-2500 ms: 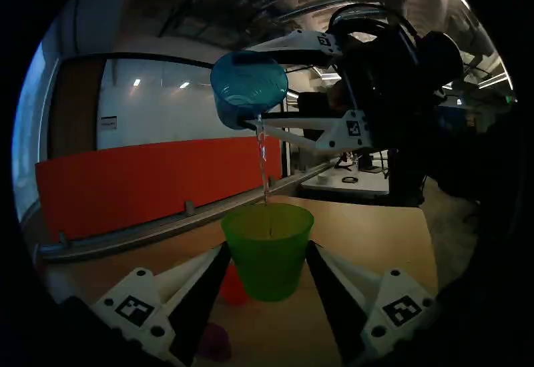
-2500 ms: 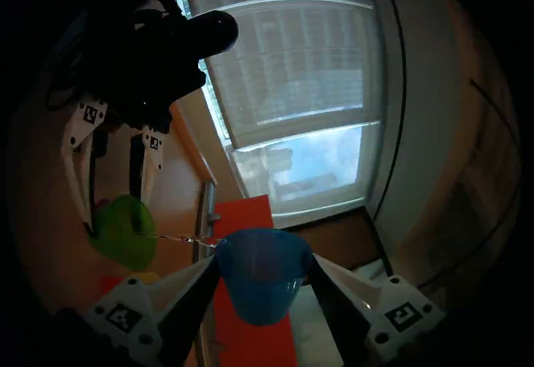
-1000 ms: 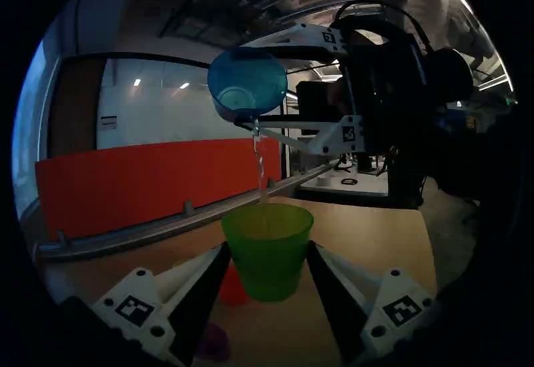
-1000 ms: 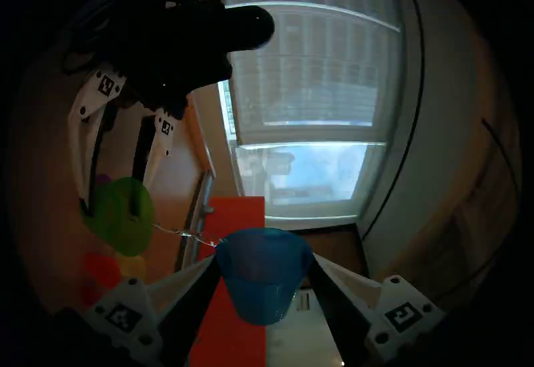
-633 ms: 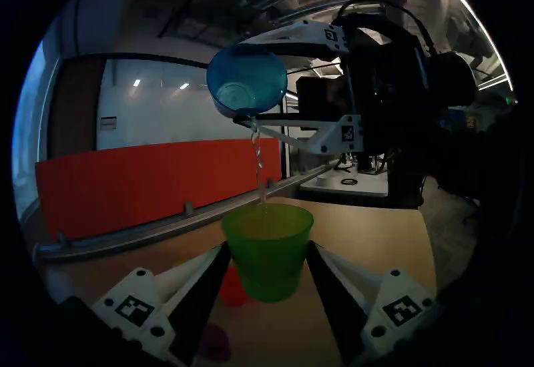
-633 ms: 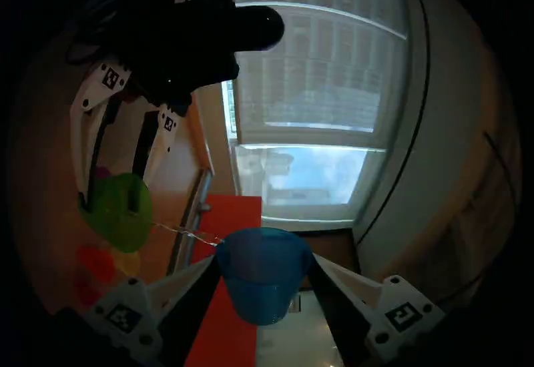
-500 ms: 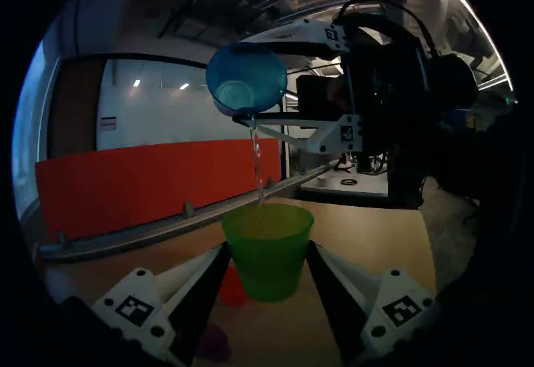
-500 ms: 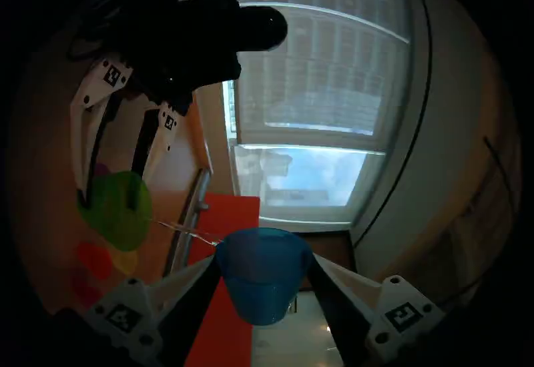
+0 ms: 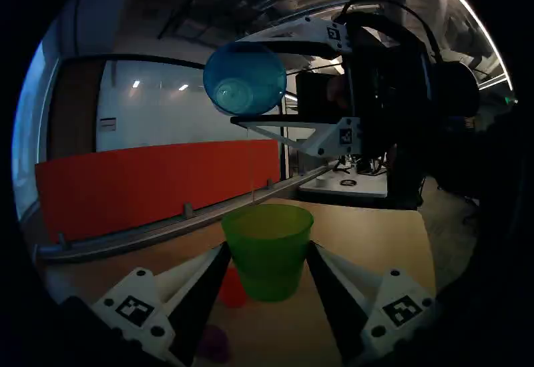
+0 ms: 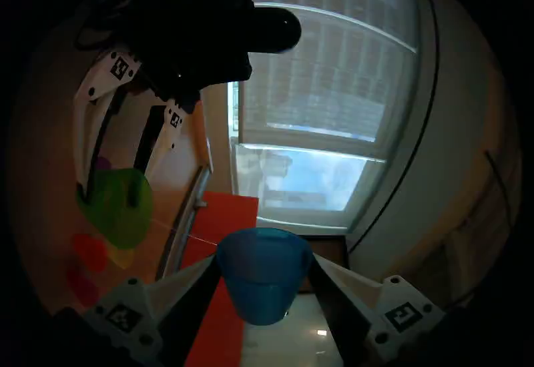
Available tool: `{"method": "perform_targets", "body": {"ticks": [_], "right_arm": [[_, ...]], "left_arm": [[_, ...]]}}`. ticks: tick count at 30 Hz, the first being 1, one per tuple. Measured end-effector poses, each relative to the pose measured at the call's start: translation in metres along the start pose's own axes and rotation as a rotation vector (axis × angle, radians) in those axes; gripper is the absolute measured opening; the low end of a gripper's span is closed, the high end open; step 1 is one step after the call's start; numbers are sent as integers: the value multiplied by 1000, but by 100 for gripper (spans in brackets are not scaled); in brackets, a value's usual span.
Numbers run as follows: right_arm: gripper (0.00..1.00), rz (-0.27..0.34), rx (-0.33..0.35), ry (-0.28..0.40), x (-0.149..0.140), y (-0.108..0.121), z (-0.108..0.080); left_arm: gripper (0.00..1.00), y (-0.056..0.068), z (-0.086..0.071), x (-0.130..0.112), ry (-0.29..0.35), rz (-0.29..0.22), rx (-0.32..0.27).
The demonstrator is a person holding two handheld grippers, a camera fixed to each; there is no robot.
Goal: Pour water
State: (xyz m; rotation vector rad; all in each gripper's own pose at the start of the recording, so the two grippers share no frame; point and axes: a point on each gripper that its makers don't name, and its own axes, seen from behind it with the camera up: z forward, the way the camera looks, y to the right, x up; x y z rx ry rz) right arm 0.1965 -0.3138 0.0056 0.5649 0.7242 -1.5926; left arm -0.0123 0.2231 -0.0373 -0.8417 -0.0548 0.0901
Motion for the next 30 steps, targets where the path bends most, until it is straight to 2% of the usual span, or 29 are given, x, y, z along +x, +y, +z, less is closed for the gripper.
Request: {"method": "perform_targets", "body": {"ticks": [9,17,24,30], "right_arm": [[90,-3,-2,-1,0,1,-1],[90,73,-4,9,3,0,-4],[90,221,-7,14,-1,-2,-8],[90,416,-15,25,-4,-3,-10]], "left_arm": [[81,-1,-1,2,5,-2,3],[81,0,-2,4,6,1,4],[81,0,-3,5,7,1,6],[81,1,-5,6,7,3,9]]}}
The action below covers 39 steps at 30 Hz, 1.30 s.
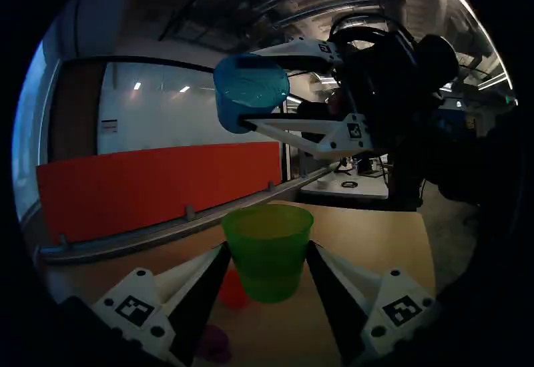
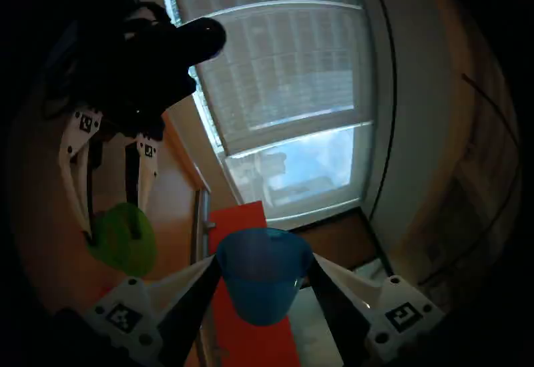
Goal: Pour water
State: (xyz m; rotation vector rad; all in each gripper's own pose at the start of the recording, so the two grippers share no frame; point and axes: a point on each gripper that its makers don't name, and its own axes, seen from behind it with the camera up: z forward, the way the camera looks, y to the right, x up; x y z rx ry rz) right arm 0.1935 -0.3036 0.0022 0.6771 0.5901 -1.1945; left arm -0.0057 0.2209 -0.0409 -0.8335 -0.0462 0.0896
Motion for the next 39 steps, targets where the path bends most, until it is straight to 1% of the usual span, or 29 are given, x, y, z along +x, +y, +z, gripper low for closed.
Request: {"method": "perform_targets", "body": {"ticks": [6,12,19,22,29,32,36,39], "right_arm": [[90,221,5,11,-1,-4,-2],[90,444,35,18,-1,-14,-2],[90,744,91,34,2,-21,-2],[90,851,110,40,3,-21,0],[90,1041,155,36,3,-26,2],[90,1107,164,38,3,-26,2],[90,1158,166,41,1,-25,1],[90,1173,162,33,-3,-25,0]], "left_arm": [[81,-1,-1,0,0,0,3],[81,-2,-1,1,0,1,5],[81,-4,-2,2,1,1,11],[81,-5,-3,2,2,2,12],[81,-7,-4,2,1,2,16],[82,-7,-4,1,0,2,19],[81,-8,-4,0,-3,1,20],[81,-9,-4,-1,-5,1,22]]}}
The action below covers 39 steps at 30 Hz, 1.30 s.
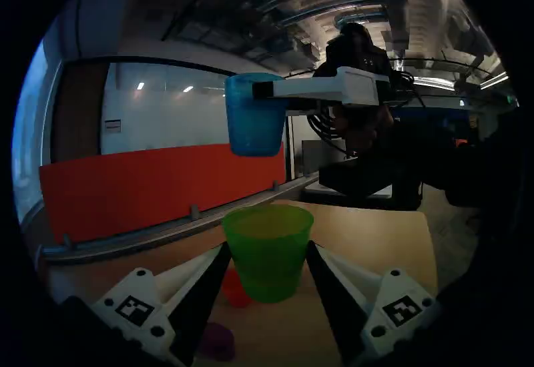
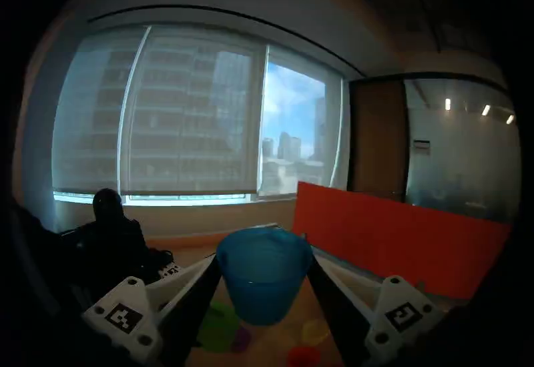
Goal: Pour water
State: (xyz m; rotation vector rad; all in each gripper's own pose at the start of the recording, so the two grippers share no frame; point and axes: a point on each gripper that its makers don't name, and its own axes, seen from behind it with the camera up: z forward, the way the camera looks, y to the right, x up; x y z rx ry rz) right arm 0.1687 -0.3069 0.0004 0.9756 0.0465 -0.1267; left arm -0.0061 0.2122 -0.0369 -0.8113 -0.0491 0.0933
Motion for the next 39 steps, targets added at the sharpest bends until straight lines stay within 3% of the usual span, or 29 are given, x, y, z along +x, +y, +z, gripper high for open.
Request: {"method": "perform_targets", "body": {"ticks": [9,18,39], "right_arm": [[90,3,-3,-19,-10,2,-5],[90,8,-32,-40,-22,14,-22],[90,-8,-83,-155,-85,36,-62]], "left_arm": [[81,-1,0,-3,-19,8,-6],[81,4,-1,-14,-58,24,-19],[81,17,5,-67,-263,94,-66]]}}
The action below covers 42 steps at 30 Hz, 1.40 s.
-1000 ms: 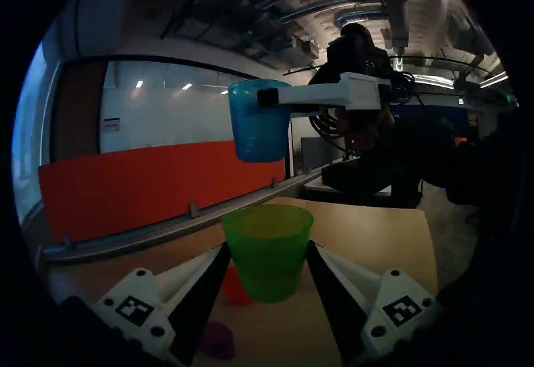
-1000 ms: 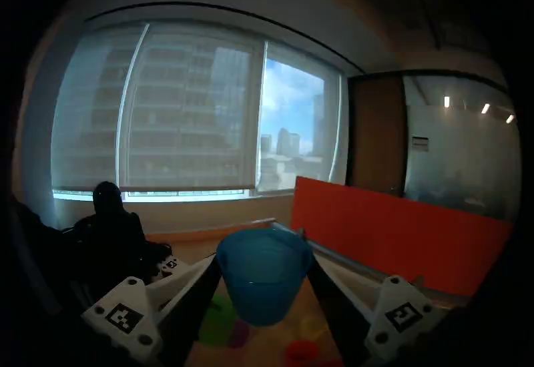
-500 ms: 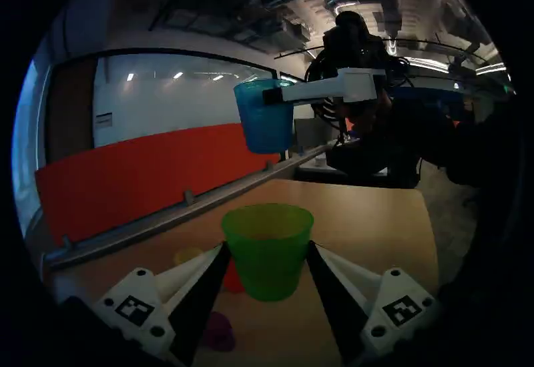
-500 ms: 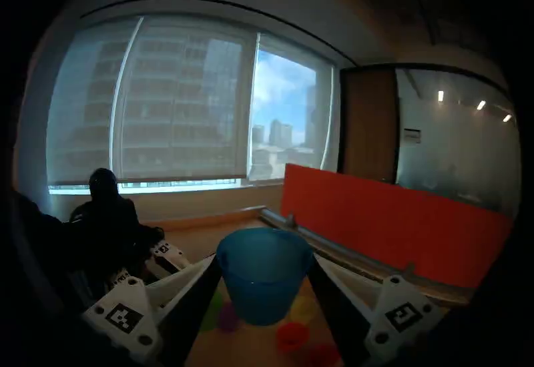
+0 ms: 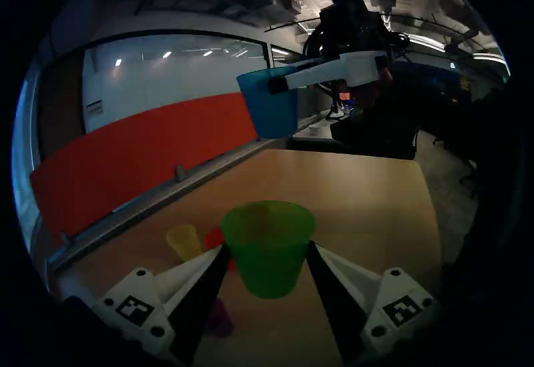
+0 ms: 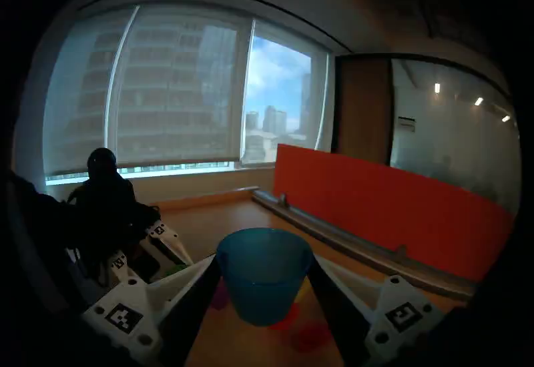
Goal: Pour water
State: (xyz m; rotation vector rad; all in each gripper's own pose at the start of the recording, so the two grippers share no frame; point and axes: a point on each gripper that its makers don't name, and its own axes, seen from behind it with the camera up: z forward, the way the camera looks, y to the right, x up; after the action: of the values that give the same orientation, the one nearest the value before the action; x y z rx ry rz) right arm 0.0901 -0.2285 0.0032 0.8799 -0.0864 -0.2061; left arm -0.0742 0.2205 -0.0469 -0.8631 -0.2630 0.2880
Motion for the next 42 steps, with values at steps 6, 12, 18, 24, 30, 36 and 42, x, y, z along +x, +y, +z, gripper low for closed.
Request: {"method": "perform_targets", "body": {"ticks": [6,12,18,24,30,36,42], "right_arm": [[90,-18,0,-40,-22,1,-1],[90,-7,1,-66,-40,2,-3],[91,27,17,-87,-58,0,-4],[91,42,27,-99,-72,-2,-2],[91,37,39,-117,-88,-5,-1],[91,15,41,-178,-116,-10,2],[91,7,53,-226,-140,-15,6]], "left_arm": [[82,3,7,-8,-36,-2,-17],[81,7,12,-21,-87,12,-33],[82,13,18,-30,-105,11,-44],[82,15,19,-33,-109,7,-50],[82,16,17,-35,-118,4,-54],[82,15,17,-44,-144,5,-52],[81,14,18,-51,-169,-3,-53]]}}
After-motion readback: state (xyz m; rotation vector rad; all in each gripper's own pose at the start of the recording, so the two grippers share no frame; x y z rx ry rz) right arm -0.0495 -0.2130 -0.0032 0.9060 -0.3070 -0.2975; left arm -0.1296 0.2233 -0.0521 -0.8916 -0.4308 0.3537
